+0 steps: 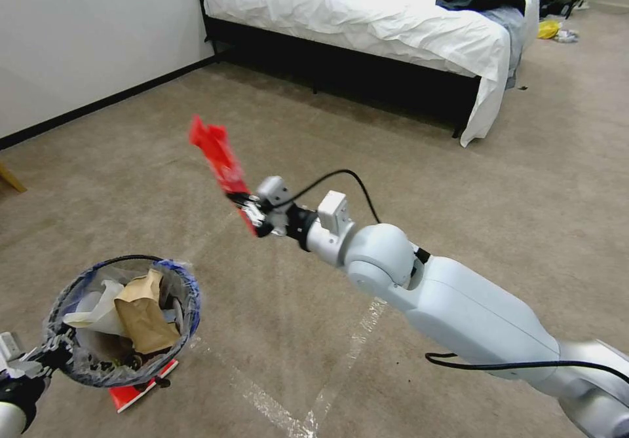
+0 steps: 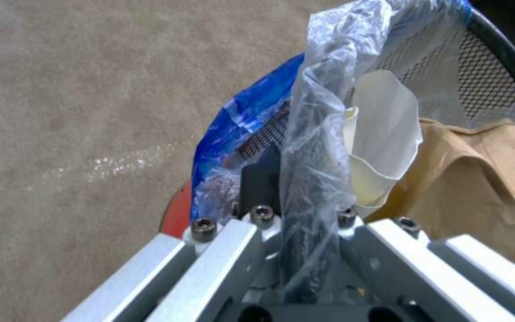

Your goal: Pick up the trash bin and place the garbage on the floor into it.

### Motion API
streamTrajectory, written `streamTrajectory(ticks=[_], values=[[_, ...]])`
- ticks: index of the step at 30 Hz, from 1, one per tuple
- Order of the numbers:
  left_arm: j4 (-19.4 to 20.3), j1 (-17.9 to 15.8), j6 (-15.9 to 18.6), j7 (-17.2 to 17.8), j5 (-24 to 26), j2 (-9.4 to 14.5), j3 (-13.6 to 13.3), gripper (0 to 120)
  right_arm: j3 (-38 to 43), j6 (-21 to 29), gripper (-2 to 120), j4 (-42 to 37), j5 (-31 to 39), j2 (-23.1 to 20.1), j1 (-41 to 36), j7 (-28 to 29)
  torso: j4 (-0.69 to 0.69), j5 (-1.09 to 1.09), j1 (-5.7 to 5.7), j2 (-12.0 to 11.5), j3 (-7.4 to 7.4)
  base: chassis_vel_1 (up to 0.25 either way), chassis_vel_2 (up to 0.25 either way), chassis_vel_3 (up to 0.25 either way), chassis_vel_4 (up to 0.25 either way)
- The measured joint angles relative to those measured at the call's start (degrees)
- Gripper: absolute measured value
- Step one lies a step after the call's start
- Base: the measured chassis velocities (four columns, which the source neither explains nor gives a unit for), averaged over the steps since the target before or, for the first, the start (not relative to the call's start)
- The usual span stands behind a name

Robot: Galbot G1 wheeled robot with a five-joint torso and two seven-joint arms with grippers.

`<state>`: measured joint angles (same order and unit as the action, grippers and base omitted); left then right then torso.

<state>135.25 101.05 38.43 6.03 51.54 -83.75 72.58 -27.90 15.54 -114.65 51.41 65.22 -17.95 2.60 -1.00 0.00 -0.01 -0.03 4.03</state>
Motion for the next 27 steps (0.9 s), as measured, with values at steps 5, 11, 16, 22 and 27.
streamTrajectory(ticks=[5, 11, 16, 22, 27], values=[[-0.1, -0.2, 0.0, 0.0, 0.0, 0.1, 0.0, 1, -4.0, -4.8, 0, 0.6, 4.3, 3.5, 2.7, 0.2, 0.00, 0.00, 0.00, 0.0, 0.00, 0.000, 0.000, 0.000, 0.000], [-0.4, -0.8, 0.1, 0.1, -0.1, 0.2, -0.3, 1, -8.7, -8.7, 0, 2.1, 7.5, 6.7, 4.6, -0.3, -0.01, 0.00, 0.00, 0.0, 0.00, 0.000, 0.000, 0.000, 0.000], [-0.5, -1.1, 0.2, 0.1, -0.1, 0.2, -0.4, 1, -11.8, -10.6, 0, 3.3, 8.6, 8.5, 5.0, -0.9, -0.01, 0.00, 0.00, 0.0, 0.00, 0.000, 0.000, 0.000, 0.000], [-0.5, -1.3, 0.3, 0.2, 0.0, 0.2, -0.3, 1, -16.6, -11.8, 0, 5.9, 8.0, 10.5, 5.6, -1.1, -0.01, 0.00, 0.00, 0.0, 0.00, 0.000, 0.000, 0.000, 0.000], [-0.5, -1.3, 0.3, 0.2, 0.1, 0.3, -0.1, 1, -19.7, -12.9, 0, 8.1, 6.8, 11.0, 5.6, -1.5, -0.01, 0.00, 0.00, 0.0, 0.00, 0.000, 0.000, 0.000, 0.000]])
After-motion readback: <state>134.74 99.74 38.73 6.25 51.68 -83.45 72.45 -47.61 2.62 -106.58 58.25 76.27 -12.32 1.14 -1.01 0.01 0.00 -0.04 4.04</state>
